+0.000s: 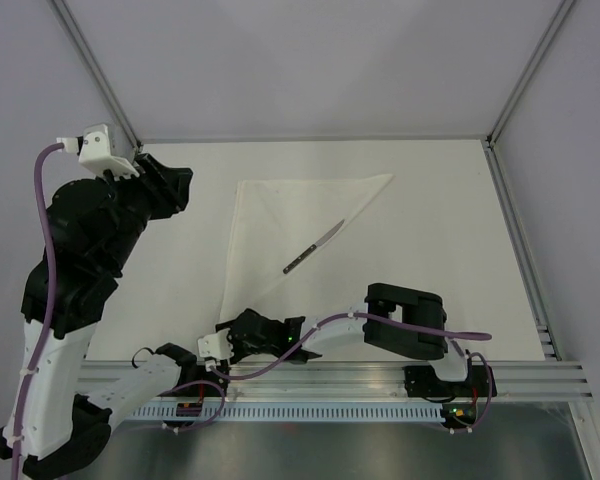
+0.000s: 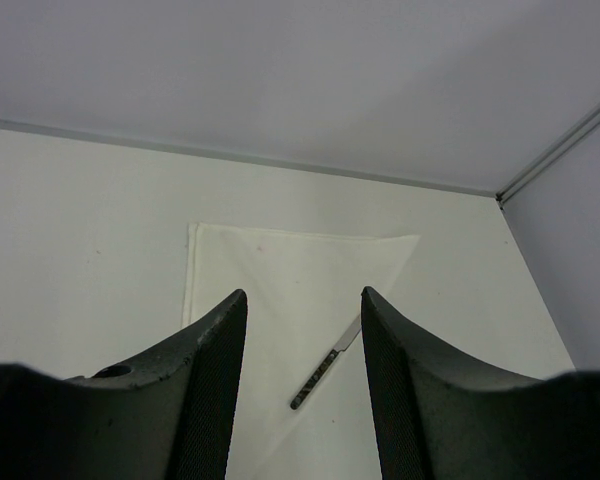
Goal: Fold the napkin, place the utensils inside, and roll it up
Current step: Fold the napkin
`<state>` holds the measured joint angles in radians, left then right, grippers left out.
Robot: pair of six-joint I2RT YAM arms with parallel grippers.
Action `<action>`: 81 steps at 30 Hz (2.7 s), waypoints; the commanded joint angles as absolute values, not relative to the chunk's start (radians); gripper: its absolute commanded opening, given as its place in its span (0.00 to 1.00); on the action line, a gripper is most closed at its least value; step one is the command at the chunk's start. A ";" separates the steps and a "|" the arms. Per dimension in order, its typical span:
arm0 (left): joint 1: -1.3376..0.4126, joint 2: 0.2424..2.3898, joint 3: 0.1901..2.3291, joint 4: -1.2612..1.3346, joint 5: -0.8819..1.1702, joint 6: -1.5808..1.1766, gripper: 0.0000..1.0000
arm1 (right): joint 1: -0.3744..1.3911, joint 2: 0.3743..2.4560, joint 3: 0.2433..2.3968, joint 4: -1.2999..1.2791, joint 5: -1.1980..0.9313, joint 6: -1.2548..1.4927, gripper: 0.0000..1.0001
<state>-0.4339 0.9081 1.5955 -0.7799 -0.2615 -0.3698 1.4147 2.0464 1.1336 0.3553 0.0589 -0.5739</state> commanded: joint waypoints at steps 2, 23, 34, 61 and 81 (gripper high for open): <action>-0.436 0.888 1.589 -0.798 -0.262 -0.380 0.54 | 1.416 2.082 1.131 0.500 0.083 -0.618 0.52; -0.436 0.902 1.571 -0.808 -0.247 -0.359 0.54 | 1.414 2.166 1.117 0.597 0.118 -0.678 0.41; -0.436 0.908 1.572 -0.805 -0.229 -0.353 0.53 | 1.414 2.157 1.123 0.595 0.147 -0.687 0.18; -0.436 0.972 1.548 -0.770 -0.175 -0.348 0.51 | 1.263 1.968 1.279 0.328 0.337 -0.408 0.03; -0.436 1.074 1.459 -0.603 -0.035 -0.387 0.49 | 0.827 1.871 1.273 0.003 0.221 -0.178 0.00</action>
